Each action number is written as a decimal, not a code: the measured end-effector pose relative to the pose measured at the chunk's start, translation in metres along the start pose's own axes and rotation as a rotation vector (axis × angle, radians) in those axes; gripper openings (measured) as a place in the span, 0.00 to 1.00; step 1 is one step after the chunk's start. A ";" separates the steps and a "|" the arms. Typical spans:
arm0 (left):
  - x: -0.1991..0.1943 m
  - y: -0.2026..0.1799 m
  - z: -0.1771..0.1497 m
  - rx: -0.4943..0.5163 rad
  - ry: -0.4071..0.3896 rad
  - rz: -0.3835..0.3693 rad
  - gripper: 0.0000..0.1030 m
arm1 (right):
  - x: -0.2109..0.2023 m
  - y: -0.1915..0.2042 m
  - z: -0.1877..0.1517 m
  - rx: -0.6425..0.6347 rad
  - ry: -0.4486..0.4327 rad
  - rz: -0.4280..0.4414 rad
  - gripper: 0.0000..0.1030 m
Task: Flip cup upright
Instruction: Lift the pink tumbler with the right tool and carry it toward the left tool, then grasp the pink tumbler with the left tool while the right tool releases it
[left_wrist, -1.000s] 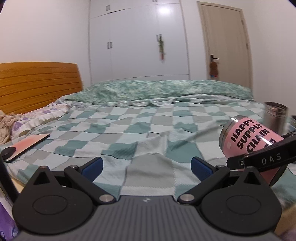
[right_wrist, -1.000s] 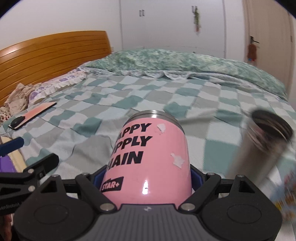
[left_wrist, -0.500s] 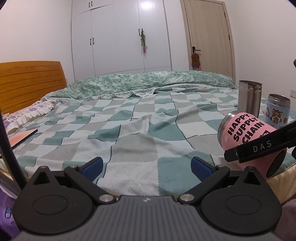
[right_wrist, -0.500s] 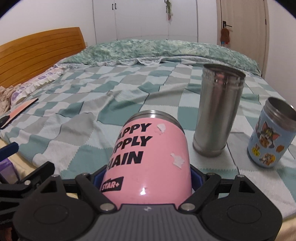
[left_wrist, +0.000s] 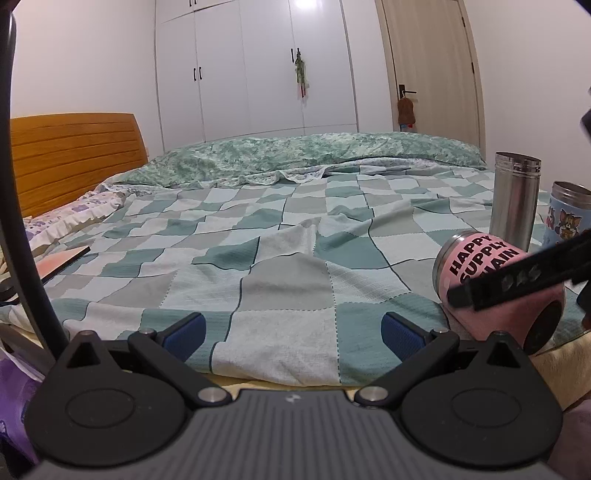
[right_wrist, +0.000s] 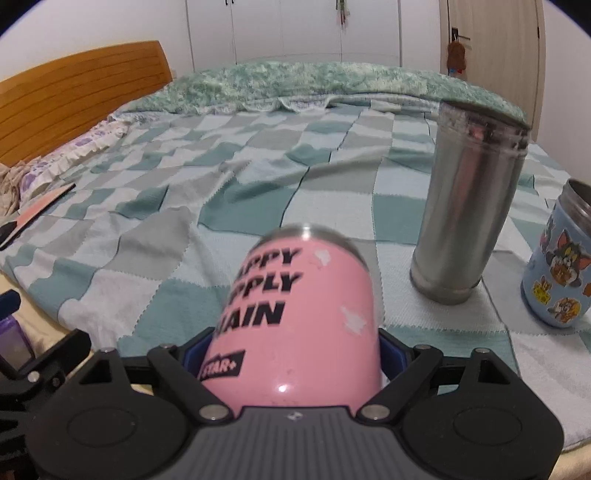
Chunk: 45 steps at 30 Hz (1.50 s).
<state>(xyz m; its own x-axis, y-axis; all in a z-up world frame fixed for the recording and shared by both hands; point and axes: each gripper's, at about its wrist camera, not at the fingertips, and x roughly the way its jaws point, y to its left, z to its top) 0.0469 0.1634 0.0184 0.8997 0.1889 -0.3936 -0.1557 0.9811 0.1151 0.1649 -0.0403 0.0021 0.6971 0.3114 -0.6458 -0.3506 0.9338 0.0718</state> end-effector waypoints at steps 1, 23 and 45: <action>-0.001 -0.001 0.001 0.001 0.000 0.003 1.00 | -0.005 -0.001 0.002 -0.005 -0.024 0.001 1.00; -0.033 -0.093 0.065 0.091 -0.004 0.033 1.00 | -0.099 -0.118 -0.005 -0.069 -0.240 0.046 1.00; 0.033 -0.172 0.086 0.036 0.311 -0.088 1.00 | -0.092 -0.202 -0.033 -0.074 -0.258 0.052 1.00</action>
<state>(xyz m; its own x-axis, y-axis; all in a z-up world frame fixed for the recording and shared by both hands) 0.1386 -0.0030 0.0636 0.7404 0.1123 -0.6627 -0.0628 0.9932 0.0982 0.1510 -0.2631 0.0215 0.8099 0.4025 -0.4267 -0.4284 0.9028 0.0385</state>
